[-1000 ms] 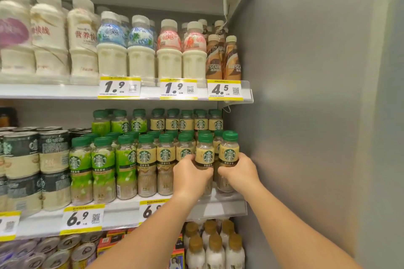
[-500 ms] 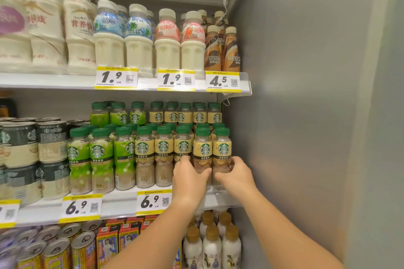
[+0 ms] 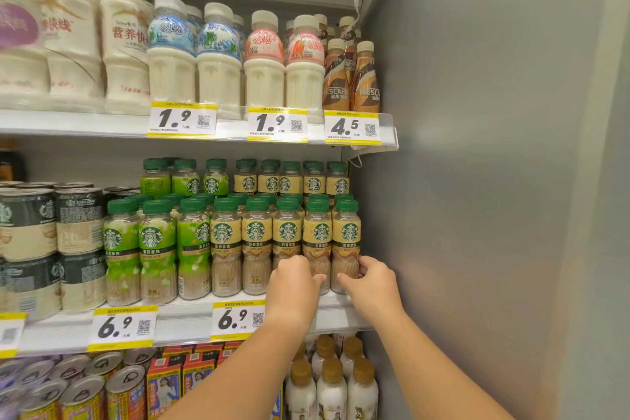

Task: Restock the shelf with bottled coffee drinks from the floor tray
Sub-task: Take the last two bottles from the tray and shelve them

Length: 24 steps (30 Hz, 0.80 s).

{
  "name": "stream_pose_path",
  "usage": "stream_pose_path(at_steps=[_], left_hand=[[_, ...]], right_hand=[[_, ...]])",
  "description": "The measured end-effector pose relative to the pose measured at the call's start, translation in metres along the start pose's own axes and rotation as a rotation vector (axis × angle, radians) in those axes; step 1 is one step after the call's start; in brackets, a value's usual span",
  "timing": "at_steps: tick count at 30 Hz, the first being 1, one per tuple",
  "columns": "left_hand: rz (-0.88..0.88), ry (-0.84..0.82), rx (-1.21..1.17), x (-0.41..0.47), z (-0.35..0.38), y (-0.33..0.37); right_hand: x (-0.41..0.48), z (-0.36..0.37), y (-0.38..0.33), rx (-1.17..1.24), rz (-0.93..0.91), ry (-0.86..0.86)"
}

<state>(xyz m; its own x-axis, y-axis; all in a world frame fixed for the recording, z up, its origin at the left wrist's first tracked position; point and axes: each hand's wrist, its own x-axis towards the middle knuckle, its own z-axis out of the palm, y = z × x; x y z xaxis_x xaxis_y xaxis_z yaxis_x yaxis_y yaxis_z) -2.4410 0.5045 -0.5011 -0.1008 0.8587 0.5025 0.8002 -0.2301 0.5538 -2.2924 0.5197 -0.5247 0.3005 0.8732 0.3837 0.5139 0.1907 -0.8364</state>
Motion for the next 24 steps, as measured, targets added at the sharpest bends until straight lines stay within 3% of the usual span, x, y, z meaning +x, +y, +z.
stream_pose_path(at_steps=[24], left_hand=[[0.083, -0.004, 0.034, 0.001, 0.009, 0.002]], right_hand=[[0.001, 0.004, -0.001, -0.051, -0.043, -0.01]])
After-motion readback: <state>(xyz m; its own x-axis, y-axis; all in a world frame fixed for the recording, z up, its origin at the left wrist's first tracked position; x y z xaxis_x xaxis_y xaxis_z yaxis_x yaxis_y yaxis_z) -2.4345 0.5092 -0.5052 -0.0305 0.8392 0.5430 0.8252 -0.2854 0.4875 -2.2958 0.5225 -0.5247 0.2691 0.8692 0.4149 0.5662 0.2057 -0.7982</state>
